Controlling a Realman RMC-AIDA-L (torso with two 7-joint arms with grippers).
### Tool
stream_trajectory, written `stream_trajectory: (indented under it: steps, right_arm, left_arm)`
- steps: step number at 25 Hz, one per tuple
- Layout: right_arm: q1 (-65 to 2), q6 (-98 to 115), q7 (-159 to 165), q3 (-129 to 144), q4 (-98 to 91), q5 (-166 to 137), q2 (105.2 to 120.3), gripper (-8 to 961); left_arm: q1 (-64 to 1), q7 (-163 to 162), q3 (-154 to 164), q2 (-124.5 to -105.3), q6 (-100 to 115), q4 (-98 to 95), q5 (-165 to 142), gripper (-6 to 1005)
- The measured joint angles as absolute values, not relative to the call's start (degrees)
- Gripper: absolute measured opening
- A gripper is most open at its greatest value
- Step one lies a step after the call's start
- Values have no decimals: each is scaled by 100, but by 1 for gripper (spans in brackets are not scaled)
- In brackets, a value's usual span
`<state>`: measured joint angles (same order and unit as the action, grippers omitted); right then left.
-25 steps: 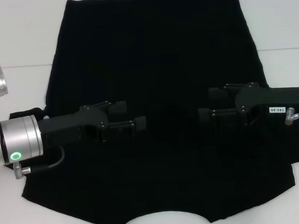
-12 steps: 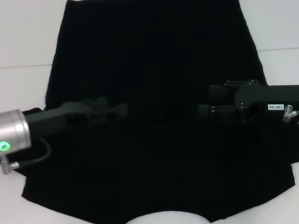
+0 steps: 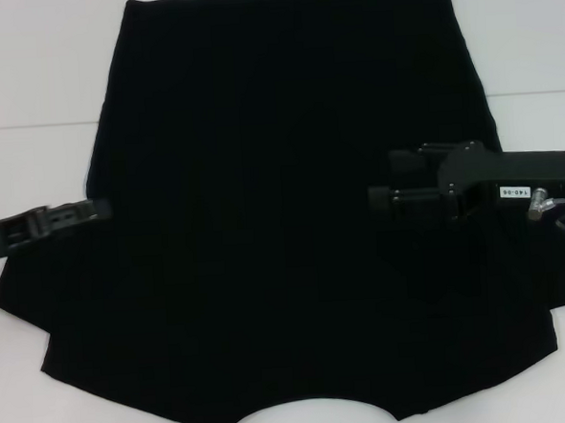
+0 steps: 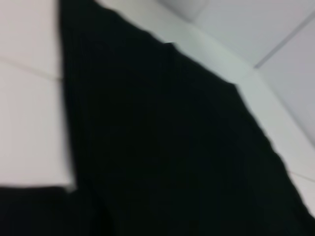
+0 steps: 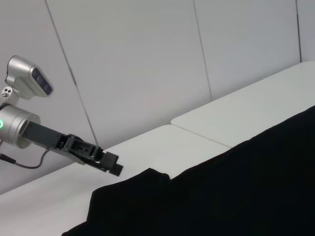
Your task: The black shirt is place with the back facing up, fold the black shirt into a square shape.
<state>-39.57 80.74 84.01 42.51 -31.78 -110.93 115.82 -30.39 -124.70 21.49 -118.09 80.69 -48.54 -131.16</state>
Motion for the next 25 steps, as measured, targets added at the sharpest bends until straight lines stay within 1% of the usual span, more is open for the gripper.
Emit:
stream_trajectory:
  steps: [14,25]
  right_arm:
    - [-4131,8009,8459,4332,-3177,-11154,11563,824]
    - [-4140,7981,8463,4293,-3182,-11123,11539,824]
  left_arm:
    - [-2875,-13296,1617,-11690,8553,-5365,-14534,908]
    - [-2966,-13631,1661,-11675,8168,-5164,-14998,908]
